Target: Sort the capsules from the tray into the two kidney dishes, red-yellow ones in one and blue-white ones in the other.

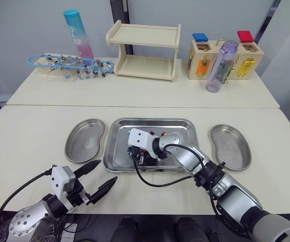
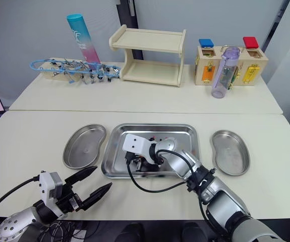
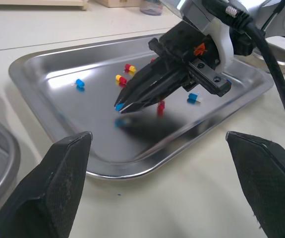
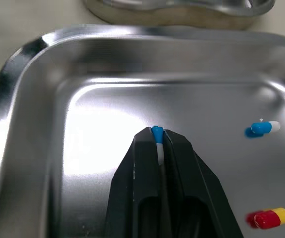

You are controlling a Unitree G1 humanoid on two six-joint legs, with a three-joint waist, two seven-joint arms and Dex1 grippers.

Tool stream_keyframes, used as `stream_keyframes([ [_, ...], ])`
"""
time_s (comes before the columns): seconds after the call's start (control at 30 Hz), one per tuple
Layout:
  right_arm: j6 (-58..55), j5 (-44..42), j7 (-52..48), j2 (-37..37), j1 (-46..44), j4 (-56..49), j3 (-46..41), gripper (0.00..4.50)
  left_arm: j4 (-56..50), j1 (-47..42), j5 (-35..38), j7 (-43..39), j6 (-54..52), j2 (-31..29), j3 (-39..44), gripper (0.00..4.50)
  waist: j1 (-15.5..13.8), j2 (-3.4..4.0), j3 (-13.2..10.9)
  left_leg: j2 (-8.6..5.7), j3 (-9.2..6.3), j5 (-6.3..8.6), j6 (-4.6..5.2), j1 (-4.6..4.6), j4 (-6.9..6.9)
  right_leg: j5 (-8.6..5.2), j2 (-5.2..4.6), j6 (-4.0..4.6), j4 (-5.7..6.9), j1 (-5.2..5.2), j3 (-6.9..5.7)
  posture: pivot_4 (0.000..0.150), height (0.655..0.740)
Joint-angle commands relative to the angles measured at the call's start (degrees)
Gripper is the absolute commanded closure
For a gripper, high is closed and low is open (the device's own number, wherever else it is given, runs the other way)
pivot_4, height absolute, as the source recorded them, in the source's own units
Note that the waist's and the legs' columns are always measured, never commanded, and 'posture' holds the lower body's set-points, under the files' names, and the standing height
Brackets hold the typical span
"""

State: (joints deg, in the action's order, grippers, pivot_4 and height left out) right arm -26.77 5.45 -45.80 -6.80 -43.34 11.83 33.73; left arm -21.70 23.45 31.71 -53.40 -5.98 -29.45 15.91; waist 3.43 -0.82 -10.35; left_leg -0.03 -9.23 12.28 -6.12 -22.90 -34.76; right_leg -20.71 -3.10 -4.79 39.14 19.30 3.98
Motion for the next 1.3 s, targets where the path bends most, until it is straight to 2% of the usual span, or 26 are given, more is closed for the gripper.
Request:
stream_keyframes([
  [0.03,-2.05,-2.24,0.26,-1.0,1.16,-7.49,-4.67,4.49,-0.43,-0.45,1.86,-2.75,0.65,-1.13,-0.05,0.0,-0.06,0.0,0.0,0.0,0.0,0.0,0.0,0.0,0.0,0.0,0.0,0.0,0.0,-0.01,0.0,0.15,0.74],
  [0.2,-11.62,-3.74,0.09,-12.03,8.23,-24.34,-14.2,4.49,0.53,-4.83,3.06,-8.07,2.78,-1.96,-1.5,0.0,-1.12,-0.01,0.0,-0.04,-0.05,0.0,0.0,-0.05,0.0,0.0,-0.02,0.0,-0.09,0.0,-0.05,0.15,0.74],
  [0.37,-17.88,-5.06,0.38,-23.6,18.51,-36.39,-23.88,4.49,2.04,-8.29,3.61,-12.66,5.04,-1.95,-3.39,0.0,-1.62,-0.02,0.0,-0.02,0.01,0.01,0.0,-0.1,0.05,-0.01,-0.03,0.0,-0.15,-0.16,-0.01,0.15,0.74],
  [0.43,-17.8,-5.01,0.48,-28.35,23.96,-39.92,-27.75,4.49,3.41,-10.12,3.85,-13.67,5.68,-1.49,-3.85,0.0,-1.64,0.01,-0.02,-0.02,0.02,0.01,0.0,-0.1,0.08,-0.01,-0.03,0.01,-0.14,-0.16,-0.02,0.15,0.74],
  [0.63,-18.83,-6.13,1.81,-35.13,36.76,-44.14,-40.46,4.49,4.88,-12.52,5.58,-18.38,6.92,-0.85,-6.29,0.0,-1.06,-0.01,-0.03,-0.01,0.11,0.01,0.01,-0.08,0.08,-0.01,-0.03,0.0,-0.13,-0.19,0.04,0.15,0.74],
  [0.87,-17.79,-6.99,3.93,-37.81,43.93,-40.86,-48.68,4.49,7.0,-12.92,7.09,-23.73,9.03,-0.22,-7.2,0.0,-1.09,-0.04,-0.05,-0.02,0.1,0.01,0.01,-0.06,0.05,-0.01,-0.03,0.0,-0.15,-0.24,0.04,0.15,0.74],
  [1.2,-17.82,-9.09,6.91,-36.6,42.85,-38.27,-48.78,4.49,10.0,-14.2,6.53,-24.84,11.48,1.41,-7.27,0.0,-1.16,-0.05,-0.05,-0.03,0.1,0.01,0.01,-0.07,0.04,-0.01,-0.03,0.0,-0.15,-0.25,0.04,0.15,0.74],
  [1.27,-17.81,-9.71,7.17,-36.95,42.06,-37.67,-48.77,3.88,10.44,-13.85,6.36,-24.82,11.75,1.4,-7.1,0.0,-1.15,-0.05,-0.05,-0.03,0.09,0.01,0.01,-0.07,0.05,-0.01,-0.03,0.0,-0.15,-0.25,0.03,0.15,0.74],
  [1.3,-17.57,-9.87,7.25,-37.26,41.81,-37.34,-48.69,3.73,10.67,-13.68,6.26,-24.61,11.89,1.45,-6.91,0.0,-1.15,-0.05,-0.05,-0.03,0.09,0.01,0.01,-0.07,0.05,-0.01,-0.03,0.0,-0.15,-0.25,0.04,0.15,0.74],
])
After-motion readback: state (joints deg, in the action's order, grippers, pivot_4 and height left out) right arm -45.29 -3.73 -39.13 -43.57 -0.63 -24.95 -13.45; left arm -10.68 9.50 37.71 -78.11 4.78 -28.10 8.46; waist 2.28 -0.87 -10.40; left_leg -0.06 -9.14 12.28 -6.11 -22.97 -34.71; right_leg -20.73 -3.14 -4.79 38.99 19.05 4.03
